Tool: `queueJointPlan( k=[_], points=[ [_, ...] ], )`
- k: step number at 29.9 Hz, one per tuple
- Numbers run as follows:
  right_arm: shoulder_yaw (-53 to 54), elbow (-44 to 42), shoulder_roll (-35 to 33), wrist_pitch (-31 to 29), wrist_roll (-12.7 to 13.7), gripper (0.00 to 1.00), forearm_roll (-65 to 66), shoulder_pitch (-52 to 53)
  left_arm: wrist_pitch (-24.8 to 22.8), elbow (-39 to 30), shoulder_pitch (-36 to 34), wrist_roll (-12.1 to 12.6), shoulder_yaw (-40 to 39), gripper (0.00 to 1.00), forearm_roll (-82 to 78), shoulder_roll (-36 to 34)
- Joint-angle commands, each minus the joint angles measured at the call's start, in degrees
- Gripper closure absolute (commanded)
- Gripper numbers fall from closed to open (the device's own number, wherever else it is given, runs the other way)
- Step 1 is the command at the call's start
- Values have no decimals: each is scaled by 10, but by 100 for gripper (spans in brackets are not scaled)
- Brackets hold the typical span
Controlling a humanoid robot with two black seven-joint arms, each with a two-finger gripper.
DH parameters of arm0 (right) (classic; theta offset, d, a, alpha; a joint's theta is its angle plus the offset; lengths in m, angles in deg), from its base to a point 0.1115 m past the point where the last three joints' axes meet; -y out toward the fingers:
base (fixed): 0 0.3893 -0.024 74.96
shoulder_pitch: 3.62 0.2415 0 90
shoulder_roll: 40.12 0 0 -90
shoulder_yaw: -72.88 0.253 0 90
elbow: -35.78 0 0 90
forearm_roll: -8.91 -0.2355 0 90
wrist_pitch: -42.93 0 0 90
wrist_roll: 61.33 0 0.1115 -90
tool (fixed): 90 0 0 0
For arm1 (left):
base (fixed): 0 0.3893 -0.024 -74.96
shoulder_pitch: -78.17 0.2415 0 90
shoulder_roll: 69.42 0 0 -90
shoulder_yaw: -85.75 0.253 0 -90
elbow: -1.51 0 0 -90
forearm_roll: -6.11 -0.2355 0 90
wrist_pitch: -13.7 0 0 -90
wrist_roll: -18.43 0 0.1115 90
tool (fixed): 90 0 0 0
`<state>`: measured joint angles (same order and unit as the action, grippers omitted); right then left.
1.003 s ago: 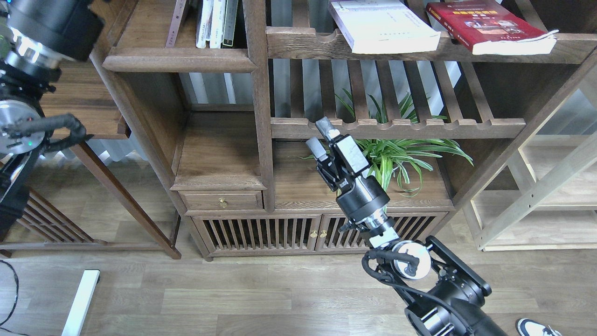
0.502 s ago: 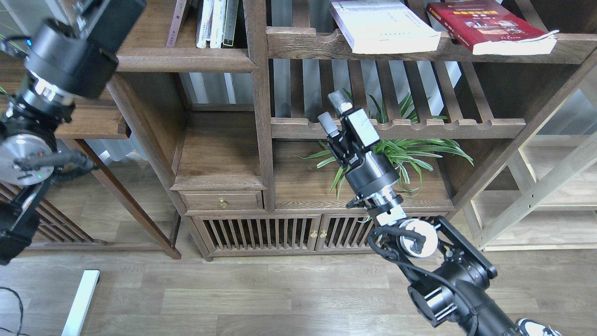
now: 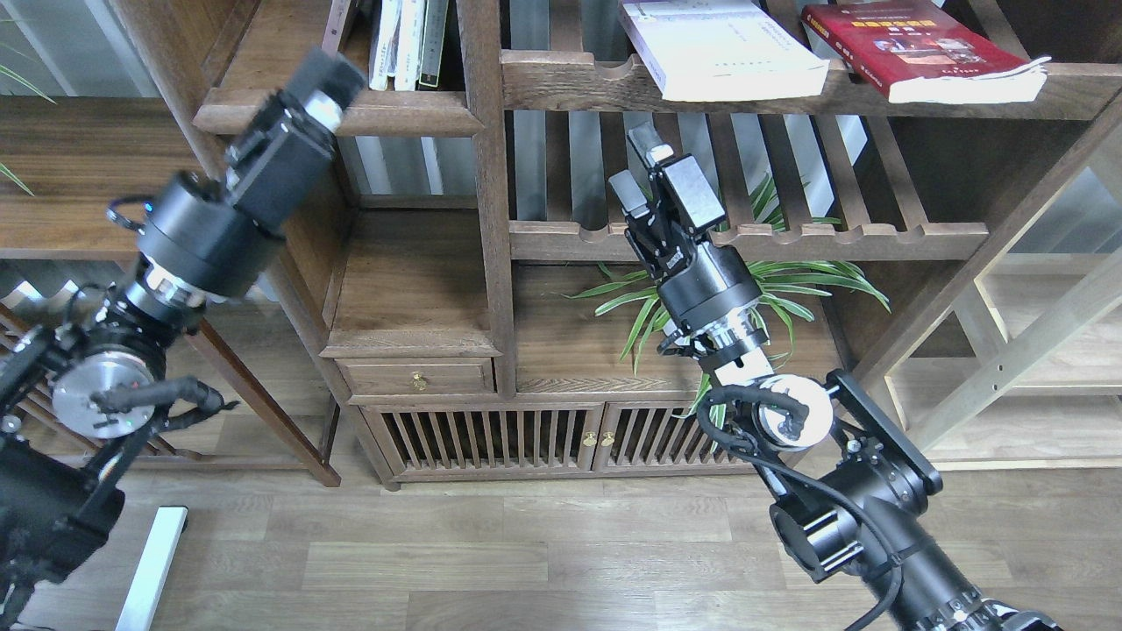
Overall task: Organize books on shelf
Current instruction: 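Raise the right gripper up to the white book lying on the upper shelf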
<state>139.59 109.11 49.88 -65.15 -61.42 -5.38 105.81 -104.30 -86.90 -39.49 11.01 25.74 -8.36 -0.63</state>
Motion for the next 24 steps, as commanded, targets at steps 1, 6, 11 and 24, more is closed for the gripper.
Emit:
queueJointPlan(
  k=[1,6,11,24],
  points=[
    [9,6,0,21,0,6,0,10,0,4,18,15,25,1,-4,3],
    [28,7,0,59,1,6,1,26,0,4,26,15,44,1,-6,4],
    [32,7,0,95,2,5,0,39,0,7,30,16,46,1,-6,5],
    [34,7,0,110,2,5,0,61,0,18,30,17,46,1,-7,6]
  ],
)
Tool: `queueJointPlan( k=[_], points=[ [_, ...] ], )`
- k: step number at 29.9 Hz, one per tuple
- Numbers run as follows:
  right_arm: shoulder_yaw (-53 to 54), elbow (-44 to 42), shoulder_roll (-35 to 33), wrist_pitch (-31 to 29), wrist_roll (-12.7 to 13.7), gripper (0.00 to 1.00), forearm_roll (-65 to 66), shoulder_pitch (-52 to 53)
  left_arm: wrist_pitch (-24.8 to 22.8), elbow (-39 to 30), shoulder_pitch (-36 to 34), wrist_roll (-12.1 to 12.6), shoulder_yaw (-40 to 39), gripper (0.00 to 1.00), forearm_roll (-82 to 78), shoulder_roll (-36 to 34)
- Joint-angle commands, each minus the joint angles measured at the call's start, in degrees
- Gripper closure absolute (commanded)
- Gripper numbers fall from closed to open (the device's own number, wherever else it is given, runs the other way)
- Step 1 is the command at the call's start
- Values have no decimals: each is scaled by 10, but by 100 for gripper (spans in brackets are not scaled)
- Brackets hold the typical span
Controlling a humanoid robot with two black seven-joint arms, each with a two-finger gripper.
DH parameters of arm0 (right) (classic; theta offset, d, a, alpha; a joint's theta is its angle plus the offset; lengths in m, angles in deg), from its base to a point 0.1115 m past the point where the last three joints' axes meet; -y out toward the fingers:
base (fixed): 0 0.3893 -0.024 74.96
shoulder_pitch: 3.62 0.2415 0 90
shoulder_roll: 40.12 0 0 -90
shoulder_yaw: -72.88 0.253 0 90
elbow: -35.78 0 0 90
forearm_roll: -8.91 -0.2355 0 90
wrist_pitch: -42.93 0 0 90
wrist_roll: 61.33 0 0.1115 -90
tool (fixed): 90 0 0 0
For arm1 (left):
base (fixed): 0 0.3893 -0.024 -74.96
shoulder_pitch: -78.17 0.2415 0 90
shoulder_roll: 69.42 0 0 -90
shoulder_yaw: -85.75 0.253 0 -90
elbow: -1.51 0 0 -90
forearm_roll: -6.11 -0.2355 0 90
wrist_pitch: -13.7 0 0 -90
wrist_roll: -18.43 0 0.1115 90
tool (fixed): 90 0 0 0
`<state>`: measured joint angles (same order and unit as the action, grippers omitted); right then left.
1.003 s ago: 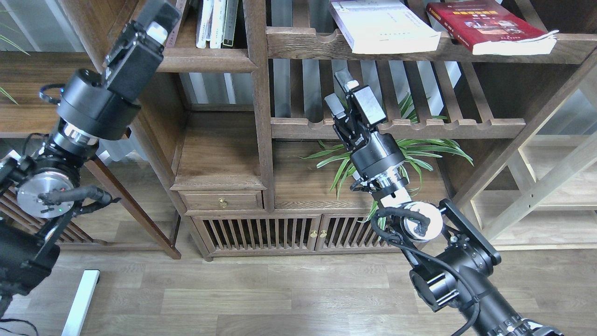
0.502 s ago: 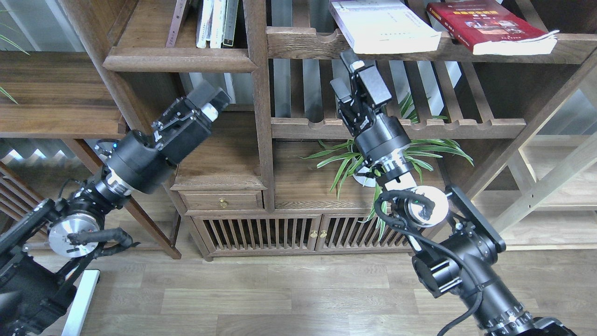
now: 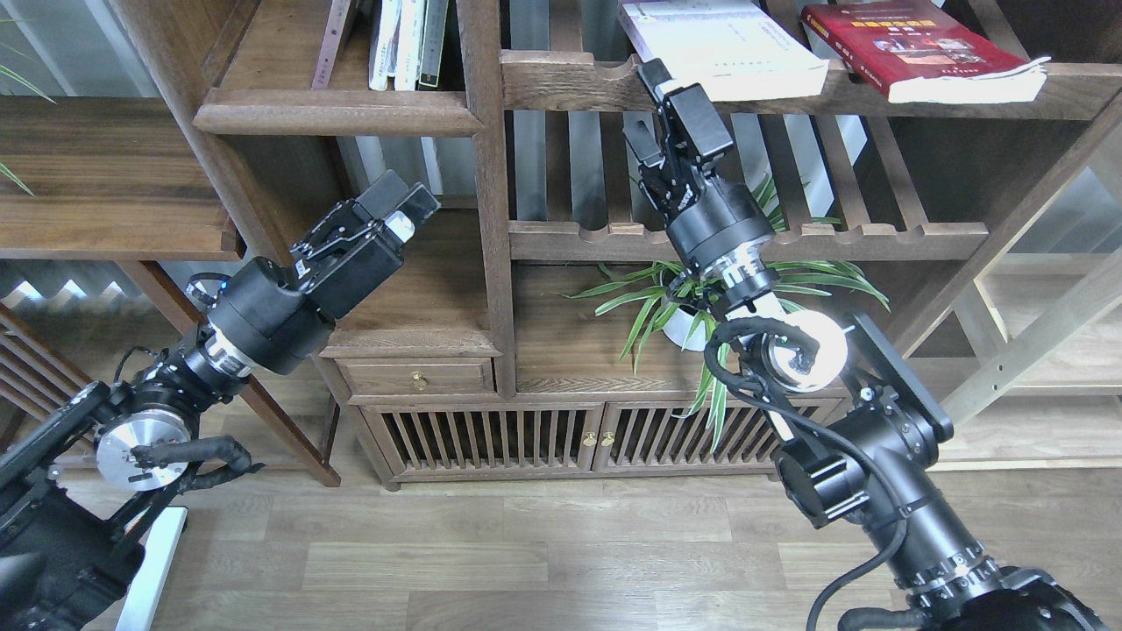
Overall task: Organize books on shelf
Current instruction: 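Raise the right gripper up to the white book lying on the upper shelf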
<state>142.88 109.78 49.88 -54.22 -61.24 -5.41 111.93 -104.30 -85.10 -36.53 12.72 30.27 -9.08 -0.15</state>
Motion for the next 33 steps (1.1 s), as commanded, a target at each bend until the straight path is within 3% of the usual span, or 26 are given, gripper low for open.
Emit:
queueJointPlan(
  k=[1,9,15,33],
  points=[
    [1,0,0,0,0,5,0,0,0,0,0,0,0,1,0,1],
    [20,0,0,2,-1,5,0,3,0,1,0,0,0,1,0,1],
    [48,0,0,54,-1,5,-1,20,0,1,0,0,2,1,0,2],
    [87,2,-18,130,0,6,-5,42,0,6,4,-1,2,1,0,2]
  ],
)
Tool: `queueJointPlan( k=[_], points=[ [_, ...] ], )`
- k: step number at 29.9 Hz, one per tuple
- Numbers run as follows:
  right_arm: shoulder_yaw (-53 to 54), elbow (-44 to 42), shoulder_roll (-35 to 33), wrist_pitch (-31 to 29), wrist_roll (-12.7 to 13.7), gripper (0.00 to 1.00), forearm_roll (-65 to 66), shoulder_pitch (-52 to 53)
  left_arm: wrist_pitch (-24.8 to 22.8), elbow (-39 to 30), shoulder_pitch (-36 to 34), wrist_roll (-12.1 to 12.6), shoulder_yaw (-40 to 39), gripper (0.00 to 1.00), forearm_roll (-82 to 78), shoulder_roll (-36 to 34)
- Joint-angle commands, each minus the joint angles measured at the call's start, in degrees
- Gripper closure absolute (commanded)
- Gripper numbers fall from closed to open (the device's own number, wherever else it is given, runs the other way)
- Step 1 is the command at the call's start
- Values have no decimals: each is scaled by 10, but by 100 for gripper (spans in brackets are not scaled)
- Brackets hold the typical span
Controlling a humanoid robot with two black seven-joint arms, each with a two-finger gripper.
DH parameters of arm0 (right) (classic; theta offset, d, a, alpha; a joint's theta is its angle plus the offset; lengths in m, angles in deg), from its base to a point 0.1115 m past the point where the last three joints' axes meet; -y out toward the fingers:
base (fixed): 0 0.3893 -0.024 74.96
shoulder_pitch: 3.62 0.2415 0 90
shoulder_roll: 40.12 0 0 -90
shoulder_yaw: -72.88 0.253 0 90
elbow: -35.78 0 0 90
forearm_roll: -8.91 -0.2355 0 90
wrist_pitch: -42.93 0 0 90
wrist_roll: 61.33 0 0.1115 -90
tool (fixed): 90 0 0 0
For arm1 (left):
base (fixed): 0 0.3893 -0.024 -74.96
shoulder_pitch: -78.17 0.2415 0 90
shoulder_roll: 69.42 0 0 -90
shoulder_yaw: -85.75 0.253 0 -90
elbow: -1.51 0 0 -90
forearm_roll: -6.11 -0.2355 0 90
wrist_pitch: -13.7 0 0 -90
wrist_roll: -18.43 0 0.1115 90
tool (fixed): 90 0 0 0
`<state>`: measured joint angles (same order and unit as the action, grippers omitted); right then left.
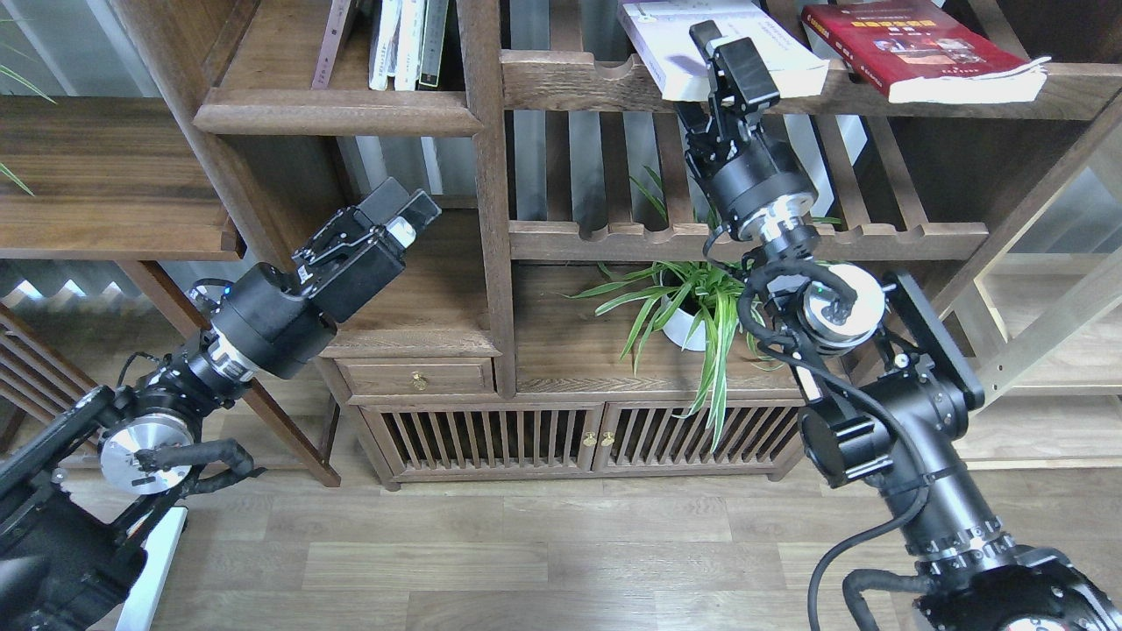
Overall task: Organize books on shelf
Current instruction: 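Raise the right gripper up to the white book lying on the upper shelf, then grasp the white book's edge with the right gripper and pull it outward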
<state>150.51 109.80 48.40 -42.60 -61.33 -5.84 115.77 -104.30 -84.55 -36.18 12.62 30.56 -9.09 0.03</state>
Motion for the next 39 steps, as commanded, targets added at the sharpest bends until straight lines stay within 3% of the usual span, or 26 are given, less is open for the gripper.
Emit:
queueJointPlan(
  k=[1,9,23,31,39],
  points=[
    [11,2,-5,23,1,7,-1,5,0,0,0,0,0,1,0,1],
    [12,8,-42,41,1,8,-16,9,0,1,0,0,-1,1,0,1],
    [7,10,-47,44,2,13,-19,10,0,4,-1,0,0,1,0,4],
    [6,10,-43,78,2,14,-19,18,0,6,0,0,0,1,0,6],
    [5,10,-46,78,3,24,-19,23,0,10,0,0,0,1,0,12]
  ],
)
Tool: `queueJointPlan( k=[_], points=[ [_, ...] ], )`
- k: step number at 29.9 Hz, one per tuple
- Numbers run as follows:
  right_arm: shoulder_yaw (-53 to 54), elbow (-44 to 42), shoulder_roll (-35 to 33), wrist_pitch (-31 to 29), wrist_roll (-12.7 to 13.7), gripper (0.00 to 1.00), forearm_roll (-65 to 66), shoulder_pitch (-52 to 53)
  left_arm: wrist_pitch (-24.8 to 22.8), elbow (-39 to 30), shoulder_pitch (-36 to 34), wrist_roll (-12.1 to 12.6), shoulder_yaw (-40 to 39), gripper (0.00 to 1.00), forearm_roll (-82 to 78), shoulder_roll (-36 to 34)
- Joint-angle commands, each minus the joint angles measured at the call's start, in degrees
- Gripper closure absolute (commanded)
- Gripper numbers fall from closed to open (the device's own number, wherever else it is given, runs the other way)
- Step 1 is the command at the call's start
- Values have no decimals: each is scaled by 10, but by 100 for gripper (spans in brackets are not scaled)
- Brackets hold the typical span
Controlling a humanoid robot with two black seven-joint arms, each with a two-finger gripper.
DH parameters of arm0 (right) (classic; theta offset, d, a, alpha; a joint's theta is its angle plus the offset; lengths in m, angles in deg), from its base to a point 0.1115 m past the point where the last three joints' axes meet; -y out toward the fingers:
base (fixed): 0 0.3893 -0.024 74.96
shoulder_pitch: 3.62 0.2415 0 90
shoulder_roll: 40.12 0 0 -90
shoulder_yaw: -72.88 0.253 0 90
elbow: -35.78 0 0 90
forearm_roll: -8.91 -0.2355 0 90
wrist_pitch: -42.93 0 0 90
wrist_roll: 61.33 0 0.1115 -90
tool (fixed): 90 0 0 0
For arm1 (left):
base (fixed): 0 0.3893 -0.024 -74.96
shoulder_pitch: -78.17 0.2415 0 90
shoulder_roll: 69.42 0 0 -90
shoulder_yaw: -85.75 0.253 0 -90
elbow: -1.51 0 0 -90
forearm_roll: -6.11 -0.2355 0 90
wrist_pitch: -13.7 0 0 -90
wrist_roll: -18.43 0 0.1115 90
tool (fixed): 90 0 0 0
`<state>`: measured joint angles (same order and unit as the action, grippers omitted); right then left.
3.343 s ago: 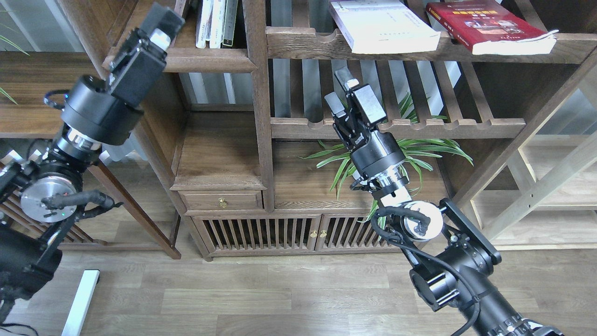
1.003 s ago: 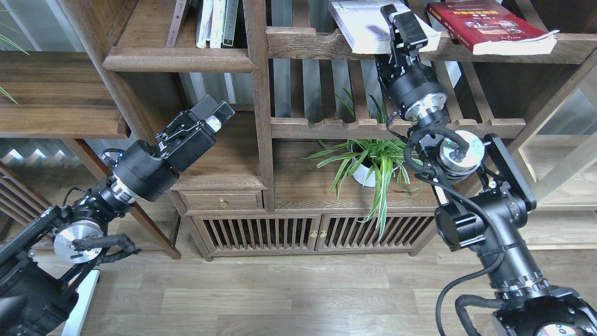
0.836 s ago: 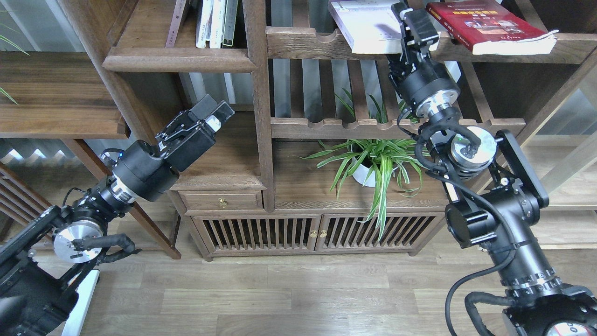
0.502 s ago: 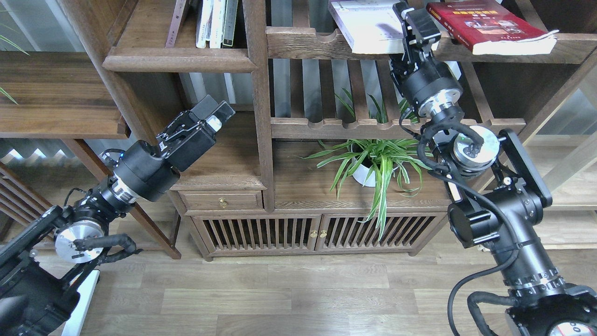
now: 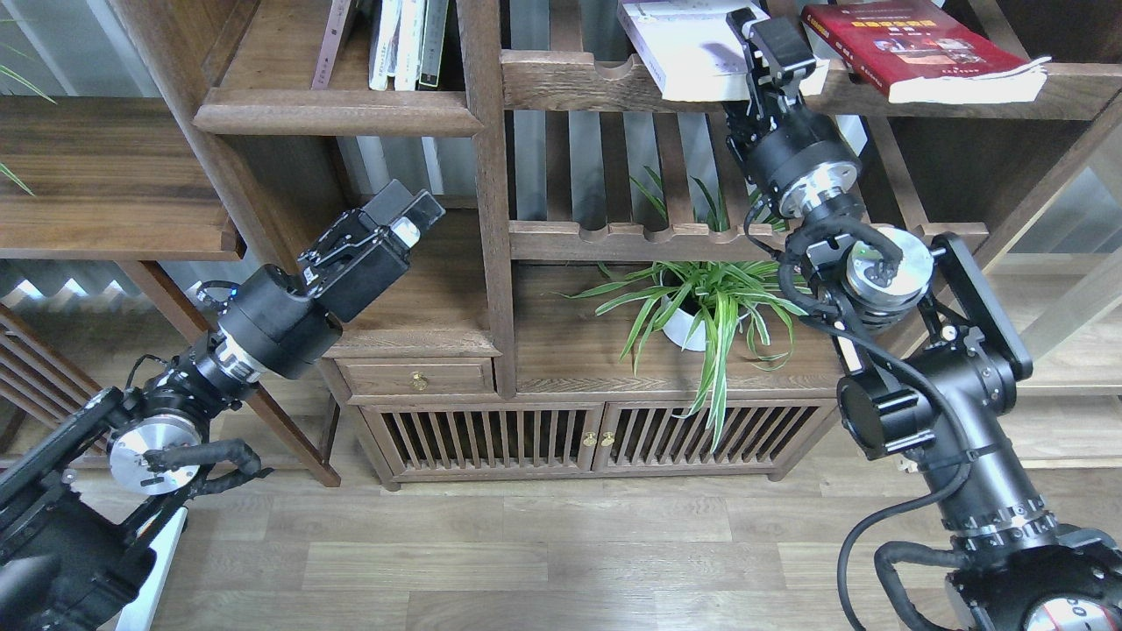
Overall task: Organize books on shelf
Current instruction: 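Grasp the white book's edge with the right gripper and pull it outward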
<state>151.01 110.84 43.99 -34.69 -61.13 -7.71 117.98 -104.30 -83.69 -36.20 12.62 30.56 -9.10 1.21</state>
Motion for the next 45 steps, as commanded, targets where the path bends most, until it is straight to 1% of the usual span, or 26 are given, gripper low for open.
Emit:
queueJointPlan(
  k=[1,4,19,21,25,27,31,35,39,42,44,45],
  points=[
    [0,0,-2,-2,1,26,0,0,0,3,0,0,0,1,0,1],
    [0,0,-2,-7,1,32,0,0,0,4,0,0,0,1,0,4],
    [0,0,1,-14,-2,51,0,-3,0,4,-2,0,-1,1,0,4],
    [0,0,1,-25,-2,54,0,-6,0,4,-1,0,-1,1,0,4],
    [2,-1,2,-72,-2,68,0,-19,0,4,-2,0,-1,1,0,4],
    [3,0,2,-83,-2,71,0,-24,0,4,-2,0,-1,1,0,4],
    [5,0,2,-89,-2,71,0,-29,0,4,-1,0,-1,1,0,4],
    [5,-1,3,-110,-3,78,0,-32,0,4,-1,0,-1,1,0,5],
    [5,0,4,-128,-3,82,0,-43,0,4,-2,0,-3,1,0,4],
    [5,0,4,-147,-3,88,0,-49,0,4,-2,0,-3,1,0,4],
    [5,-1,4,-162,-3,94,-1,-53,0,4,-1,0,-3,1,0,4],
    [5,-1,4,-169,-3,94,-3,-56,0,4,-1,0,-3,1,0,4]
  ],
)
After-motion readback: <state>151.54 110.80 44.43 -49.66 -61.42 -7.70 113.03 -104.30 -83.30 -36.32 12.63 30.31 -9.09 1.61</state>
